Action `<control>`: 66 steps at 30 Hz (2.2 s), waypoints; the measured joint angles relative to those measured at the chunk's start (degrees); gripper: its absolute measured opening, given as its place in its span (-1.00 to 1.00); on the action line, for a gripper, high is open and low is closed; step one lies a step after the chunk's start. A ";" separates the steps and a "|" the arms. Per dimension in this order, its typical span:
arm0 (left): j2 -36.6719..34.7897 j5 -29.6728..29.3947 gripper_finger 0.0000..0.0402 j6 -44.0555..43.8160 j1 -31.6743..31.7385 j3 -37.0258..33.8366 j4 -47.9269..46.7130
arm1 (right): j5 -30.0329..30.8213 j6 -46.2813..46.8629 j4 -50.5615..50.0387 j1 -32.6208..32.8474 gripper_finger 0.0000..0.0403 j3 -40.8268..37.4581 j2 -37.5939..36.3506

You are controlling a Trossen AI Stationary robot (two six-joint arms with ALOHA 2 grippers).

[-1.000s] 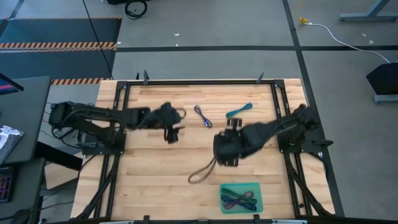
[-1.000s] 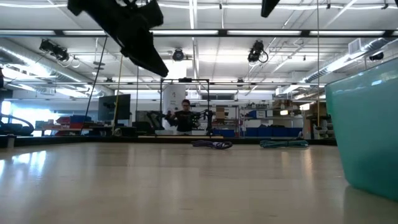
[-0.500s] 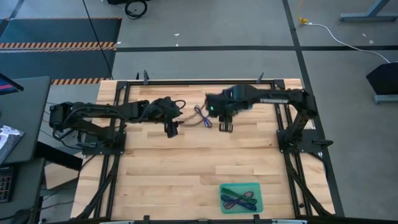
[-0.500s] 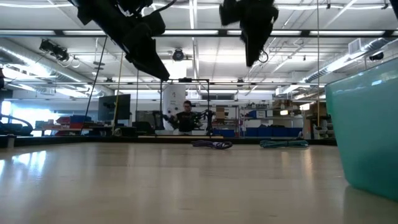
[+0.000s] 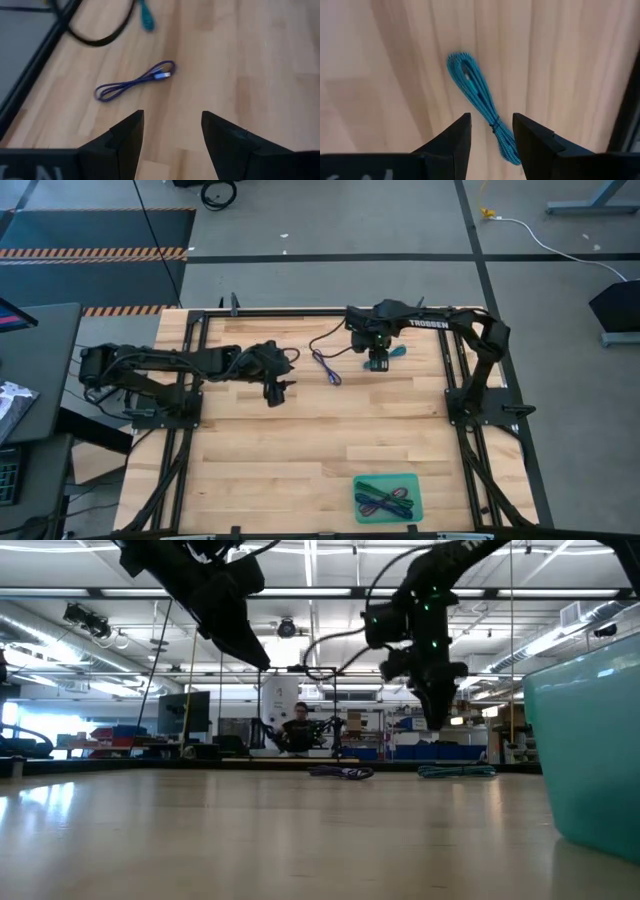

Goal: Pick and place USB-C Cables
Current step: Put the light blue charger cable into the blue bin

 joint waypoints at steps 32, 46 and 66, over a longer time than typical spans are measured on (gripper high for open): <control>0.00 0.00 -0.07 0.44 -9.66 0.00 2.05 | -1.02 -2.95 10.70 3.09 -0.25 -5.83 6.56; 0.02 0.00 -0.07 0.61 -9.66 -0.02 1.84 | 3.84 -0.71 11.89 3.12 -0.53 -5.76 8.52; 0.02 -0.01 -0.07 0.59 -9.55 -0.04 -1.40 | 2.32 20.34 -8.92 14.82 -0.97 4.02 -1.72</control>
